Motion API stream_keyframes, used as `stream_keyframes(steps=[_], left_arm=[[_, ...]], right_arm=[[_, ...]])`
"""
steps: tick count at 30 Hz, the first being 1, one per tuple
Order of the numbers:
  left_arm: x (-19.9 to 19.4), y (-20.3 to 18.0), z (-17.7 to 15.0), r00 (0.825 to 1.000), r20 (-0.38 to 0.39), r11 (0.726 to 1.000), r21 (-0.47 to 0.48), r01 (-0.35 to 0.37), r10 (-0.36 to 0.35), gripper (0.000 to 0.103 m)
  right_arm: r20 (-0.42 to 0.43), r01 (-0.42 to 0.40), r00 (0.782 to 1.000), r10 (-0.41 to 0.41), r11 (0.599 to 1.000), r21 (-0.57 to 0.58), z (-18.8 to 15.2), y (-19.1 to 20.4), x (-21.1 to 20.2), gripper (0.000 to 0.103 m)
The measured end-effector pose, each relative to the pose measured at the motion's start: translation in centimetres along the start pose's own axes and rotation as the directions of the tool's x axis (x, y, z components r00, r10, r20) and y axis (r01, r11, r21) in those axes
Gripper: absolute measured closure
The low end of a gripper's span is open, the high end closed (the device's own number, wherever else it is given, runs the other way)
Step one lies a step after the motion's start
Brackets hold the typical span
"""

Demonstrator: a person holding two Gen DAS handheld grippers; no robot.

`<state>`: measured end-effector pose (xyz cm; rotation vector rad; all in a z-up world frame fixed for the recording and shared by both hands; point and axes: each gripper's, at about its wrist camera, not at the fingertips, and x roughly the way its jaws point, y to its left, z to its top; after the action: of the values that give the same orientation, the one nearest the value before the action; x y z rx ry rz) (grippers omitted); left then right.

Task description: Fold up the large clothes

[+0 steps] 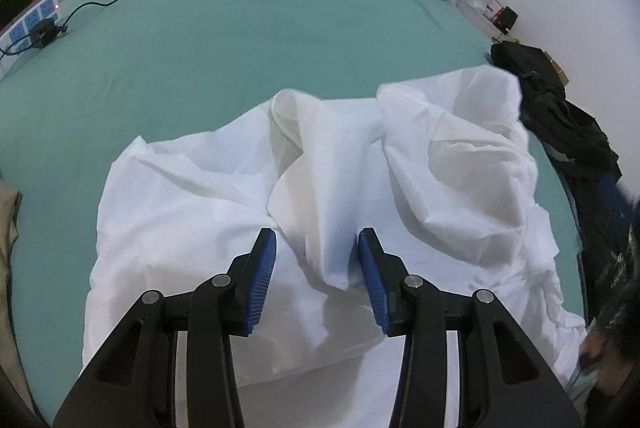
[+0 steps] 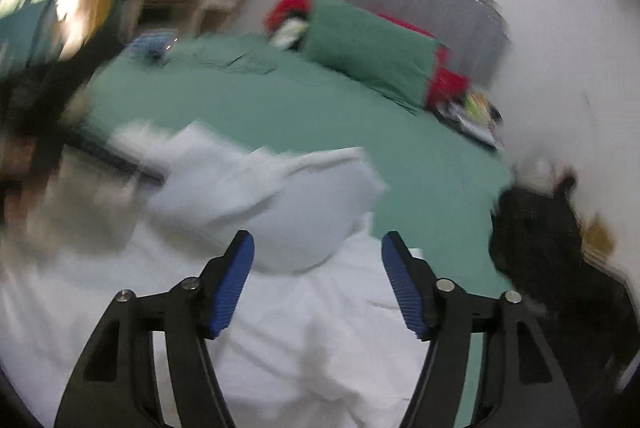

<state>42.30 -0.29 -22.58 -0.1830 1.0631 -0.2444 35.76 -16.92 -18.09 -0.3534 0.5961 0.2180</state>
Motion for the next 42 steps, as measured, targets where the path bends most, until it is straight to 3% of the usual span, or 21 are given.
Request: stream_keyframes(steps=[3, 5, 10, 13, 18, 20, 21, 24, 25, 28, 31, 33, 35, 37, 39, 42], left_arm=[[0.4, 1.1, 0.1, 1.000, -0.007, 1.000, -0.011, -0.009, 0.009, 0.058], [0.7, 0.7, -0.5, 1.000, -0.007, 1.000, 0.004, -0.023, 0.023, 0.058], [0.9, -0.5, -1.6, 1.000, -0.005, 1.000, 0.025, -0.017, 0.017, 0.058], [0.9, -1.0, -1.8, 1.000, 0.010, 0.998, 0.059, -0.025, 0.025, 0.058], [1.3, -1.7, -2.1, 1.000, 0.001, 0.997, 0.072, 0.002, -0.002, 0.058], [1.3, -1.5, -2.2, 1.000, 0.018, 0.998, 0.065, -0.005, 0.003, 0.070], [1.3, -1.6, -2.3, 0.999, 0.036, 0.998, 0.063, -0.026, 0.024, 0.080], [0.8, -1.9, -2.5, 0.994, 0.100, 0.998, 0.045, -0.036, 0.032, 0.089], [0.2, -2.0, -2.5, 0.991, 0.133, 0.999, 0.038, -0.039, 0.034, 0.090], [-2.3, -2.1, -1.9, 0.967, 0.250, 0.998, 0.022, -0.062, 0.055, 0.093], [-5.6, -2.1, -0.7, 0.925, 0.370, 0.996, -0.007, -0.088, 0.084, 0.094], [-7.2, -1.9, -0.1, 0.901, 0.417, 0.992, -0.008, -0.125, 0.117, 0.094], [-7.0, -1.7, 0.4, 0.909, 0.395, 0.988, 0.013, -0.154, 0.137, 0.094], [-5.8, -1.4, 0.1, 0.932, 0.330, 0.985, 0.027, -0.169, 0.151, 0.093], [-5.1, -0.6, -1.6, 0.944, 0.282, 0.982, 0.039, -0.187, 0.169, 0.093], [-4.0, 1.0, -4.0, 0.962, 0.208, 0.982, 0.026, -0.185, 0.176, 0.091]], right_arm=[[-0.079, -0.081, 0.991, 0.104, 0.965, 0.251, 3.9, -3.8, 4.5, 0.031], [-0.126, -0.126, 0.974, 0.187, 0.915, 0.383, 3.7, -4.5, 6.1, 0.031], [-0.159, -0.157, 0.943, 0.293, 0.811, 0.563, 4.4, -4.9, 9.3, 0.031], [-0.193, -0.130, 0.939, 0.285, 0.813, 0.567, 3.5, -4.4, 9.0, 0.031], [-0.222, -0.133, 0.936, 0.273, 0.859, 0.494, 0.7, -4.1, 8.6, 0.031], [-0.220, -0.133, 0.937, 0.271, 0.860, 0.493, -0.6, -5.1, 7.7, 0.032], [-0.222, -0.131, 0.936, 0.274, 0.855, 0.502, -1.7, -5.6, 7.5, 0.032], [-0.200, -0.153, 0.932, 0.302, 0.827, 0.541, -3.6, -7.2, 6.4, 0.033], [-0.186, -0.164, 0.931, 0.315, 0.815, 0.556, -4.1, -7.6, 6.0, 0.034], [-0.060, -0.281, 0.909, 0.413, 0.712, 0.644, -5.5, -8.9, 5.2, 0.049], [0.069, -0.373, 0.890, 0.450, 0.633, 0.679, -4.7, -9.7, 4.8, 0.064], [0.146, -0.427, 0.879, 0.453, 0.614, 0.663, -3.9, -9.8, 4.4, 0.064], [0.134, -0.418, 0.883, 0.451, 0.623, 0.661, -3.8, -9.4, 4.5, 0.064], [0.071, -0.391, 0.881, 0.468, 0.635, 0.666, -5.0, -8.8, 5.2, 0.064], [-0.040, -0.320, 0.895, 0.445, 0.703, 0.635, -6.6, -7.6, 5.3, 0.064], [-0.165, -0.270, 0.894, 0.416, 0.795, 0.543, -8.2, -6.0, 4.8, 0.064]])
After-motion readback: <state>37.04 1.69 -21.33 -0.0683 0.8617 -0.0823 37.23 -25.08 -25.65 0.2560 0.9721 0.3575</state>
